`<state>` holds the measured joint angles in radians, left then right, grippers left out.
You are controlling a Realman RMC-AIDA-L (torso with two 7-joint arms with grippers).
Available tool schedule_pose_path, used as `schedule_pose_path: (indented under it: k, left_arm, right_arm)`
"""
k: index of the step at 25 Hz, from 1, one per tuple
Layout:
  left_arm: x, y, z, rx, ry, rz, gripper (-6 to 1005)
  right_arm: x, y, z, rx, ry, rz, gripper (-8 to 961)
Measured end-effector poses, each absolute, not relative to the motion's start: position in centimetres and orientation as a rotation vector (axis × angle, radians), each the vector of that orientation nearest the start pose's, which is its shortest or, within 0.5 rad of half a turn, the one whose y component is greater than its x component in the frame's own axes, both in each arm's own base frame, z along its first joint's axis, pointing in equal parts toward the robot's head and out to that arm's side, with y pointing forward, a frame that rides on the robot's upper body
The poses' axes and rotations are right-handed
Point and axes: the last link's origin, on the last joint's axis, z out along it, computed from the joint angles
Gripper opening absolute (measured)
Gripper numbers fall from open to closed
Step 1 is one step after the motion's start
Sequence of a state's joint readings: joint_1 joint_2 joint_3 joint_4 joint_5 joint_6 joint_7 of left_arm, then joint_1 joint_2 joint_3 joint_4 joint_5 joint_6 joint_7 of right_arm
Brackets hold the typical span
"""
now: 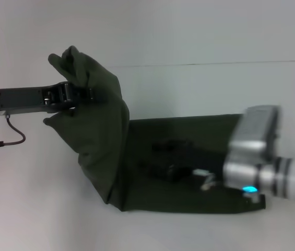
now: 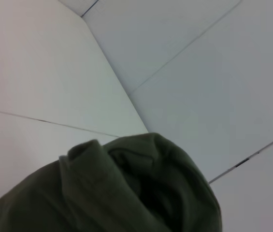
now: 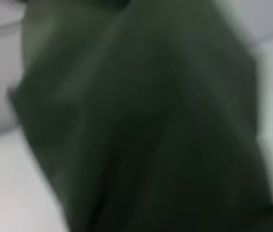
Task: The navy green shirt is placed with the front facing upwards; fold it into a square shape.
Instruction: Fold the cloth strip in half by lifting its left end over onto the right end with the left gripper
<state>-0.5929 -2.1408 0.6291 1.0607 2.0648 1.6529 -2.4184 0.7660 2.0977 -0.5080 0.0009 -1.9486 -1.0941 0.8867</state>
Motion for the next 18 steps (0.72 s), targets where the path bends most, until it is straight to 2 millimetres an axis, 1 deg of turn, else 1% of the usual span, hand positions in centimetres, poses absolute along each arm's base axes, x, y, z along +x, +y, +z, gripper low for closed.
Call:
schedule_pose_path:
  k: [2, 4, 6, 10, 13, 15, 18]
  left_arm:
    - [-20.1, 36.0, 4.9, -2.439, -1.561, -0.834, 82]
    - [-19.8, 36.1, 4.6, -2.437, -1.565, -0.842, 82]
    - [-19.6, 36.3, 4.2, -2.435, -1.573, -0.852, 82]
    - [-18.9, 36.6, 2.4, -2.455, -1.623, -0.884, 82]
    - [-18.1, 36.8, 0.6, -2.481, -1.644, -0.921, 83]
    - [-17.6, 37.0, -0.8, -2.488, -1.653, -0.936, 83]
    - [-17.0, 37.3, -2.0, -2.48, -1.662, -0.971, 83]
  right_arm:
    - [25.3, 34.4, -9.1, -2.575, 0.635, 0.704, 660]
    - [27.0, 34.1, -6.7, -2.517, 0.658, 0.737, 660]
    - [28.7, 33.5, -4.2, -2.444, 0.676, 0.766, 660]
    - [31.7, 31.8, 0.0, -2.285, 0.702, 0.807, 659]
    - [33.0, 30.9, 1.9, -2.198, 0.715, 0.815, 659]
    - [33.6, 30.6, 2.4, -2.164, 0.724, 0.814, 660]
    - [34.0, 30.2, 2.7, -2.142, 0.736, 0.809, 659]
